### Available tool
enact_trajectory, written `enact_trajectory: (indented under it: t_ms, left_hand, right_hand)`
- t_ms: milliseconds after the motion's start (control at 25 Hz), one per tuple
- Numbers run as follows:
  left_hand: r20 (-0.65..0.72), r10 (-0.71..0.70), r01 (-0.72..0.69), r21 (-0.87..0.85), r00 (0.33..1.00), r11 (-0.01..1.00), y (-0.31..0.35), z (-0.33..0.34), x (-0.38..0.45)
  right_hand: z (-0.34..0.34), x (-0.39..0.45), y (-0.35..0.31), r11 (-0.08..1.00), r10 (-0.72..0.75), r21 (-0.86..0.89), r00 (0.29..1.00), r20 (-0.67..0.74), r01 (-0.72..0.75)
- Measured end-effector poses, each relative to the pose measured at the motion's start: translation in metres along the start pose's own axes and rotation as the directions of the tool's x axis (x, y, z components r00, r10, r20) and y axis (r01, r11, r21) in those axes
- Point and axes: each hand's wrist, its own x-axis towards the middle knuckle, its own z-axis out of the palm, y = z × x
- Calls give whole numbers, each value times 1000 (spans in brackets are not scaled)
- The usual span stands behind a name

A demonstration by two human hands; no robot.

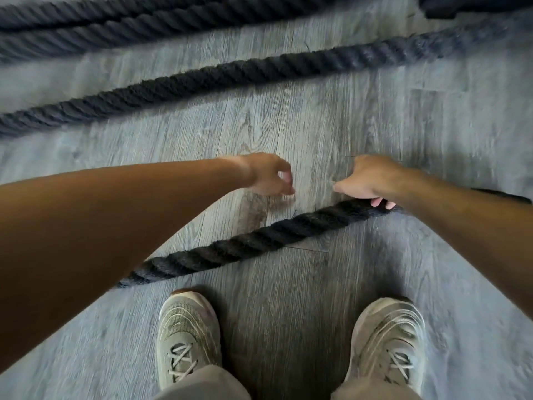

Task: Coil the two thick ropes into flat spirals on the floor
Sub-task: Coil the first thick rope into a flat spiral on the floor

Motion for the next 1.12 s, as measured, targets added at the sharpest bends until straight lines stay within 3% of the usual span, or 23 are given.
enact_trajectory:
  t_ms: [120, 240, 400, 520, 640, 720, 800, 880, 1000, 1120]
  left_hand:
    - [-14, -11, 10, -73, 1000, 997, -2, 10, -17]
    - [-48, -35, 31, -92, 998, 995, -8, 19, -31]
    - [-112, -58, 50, -65, 992, 997, -15, 15, -42]
    - [-363, -74, 41, -97, 929, 994, -17, 8, -21]
    - [-533, 92, 43, 236, 841, 971, -6, -8, 12]
    - [-456, 289, 19, 561, 842, 828, 0, -22, 28]
    - [-280, 393, -30, 781, 876, 624, 0, -34, 45]
    - [-187, 400, -64, 841, 897, 537, 0, -38, 56]
    - [-281, 331, 26, 796, 901, 605, 7, -23, 54]
    - [-389, 188, 172, 722, 902, 670, 14, 5, 41]
  right_hand:
    - [11, -6, 22, 970, 220, -115, 974, 60, -212]
    - [33, -6, 34, 951, 306, -1, 943, 133, -308]
    - [48, -4, 30, 946, 240, 233, 970, -35, -226]
    - [52, -1, 16, 902, 163, 423, 974, -158, -82]
    - [57, -1, -2, 931, -23, 344, 960, -278, 122]
    - [56, 0, -12, 936, -148, 272, 949, -277, 225]
    - [52, 2, -13, 932, -208, 250, 951, -229, 264]
    - [53, 0, -9, 931, -214, 249, 953, -215, 266]
    - [70, -14, 0, 935, -108, 312, 973, -205, 169]
    - [97, -41, 2, 871, -14, 486, 993, -121, 72]
